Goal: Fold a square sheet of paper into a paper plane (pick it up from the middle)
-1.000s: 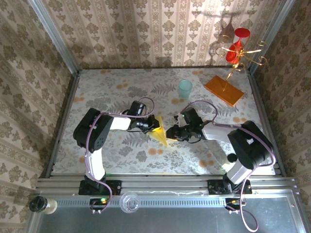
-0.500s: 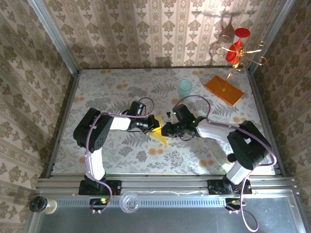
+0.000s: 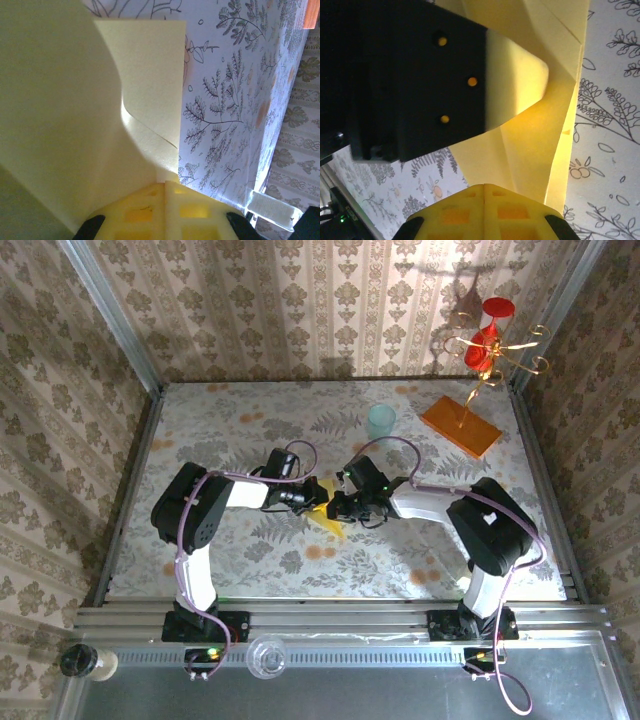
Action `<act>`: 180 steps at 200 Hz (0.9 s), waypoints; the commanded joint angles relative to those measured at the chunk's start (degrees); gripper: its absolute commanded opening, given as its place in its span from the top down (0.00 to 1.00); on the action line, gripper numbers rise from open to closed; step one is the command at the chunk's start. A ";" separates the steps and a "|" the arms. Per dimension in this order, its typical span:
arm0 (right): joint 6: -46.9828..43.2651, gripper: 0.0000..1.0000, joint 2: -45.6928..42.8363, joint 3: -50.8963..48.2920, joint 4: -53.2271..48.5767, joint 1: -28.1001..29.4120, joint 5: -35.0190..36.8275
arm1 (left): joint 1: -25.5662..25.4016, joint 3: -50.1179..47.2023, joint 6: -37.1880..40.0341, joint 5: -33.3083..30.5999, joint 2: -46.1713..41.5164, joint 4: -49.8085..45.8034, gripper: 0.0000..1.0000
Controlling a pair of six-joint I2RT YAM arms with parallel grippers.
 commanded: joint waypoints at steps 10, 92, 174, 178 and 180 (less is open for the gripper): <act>1.35 0.97 2.35 2.39 -0.75 0.27 1.54 | -0.08 -2.80 1.17 -4.65 4.31 -5.79 0.95; 1.32 0.97 5.29 4.06 -0.88 0.25 1.28 | -0.15 -3.16 0.90 -4.41 4.29 -5.07 0.95; 1.70 0.97 6.12 2.97 -0.44 0.25 -0.50 | -0.11 -3.63 0.82 -4.58 4.29 -4.92 0.95; 1.62 0.97 6.07 2.92 -0.55 0.25 -0.61 | -0.15 -3.62 0.81 -4.59 4.24 -4.91 0.95; 1.55 0.97 6.12 2.92 -0.61 0.25 -0.51 | -0.15 -3.64 0.81 -4.59 4.28 -4.91 0.95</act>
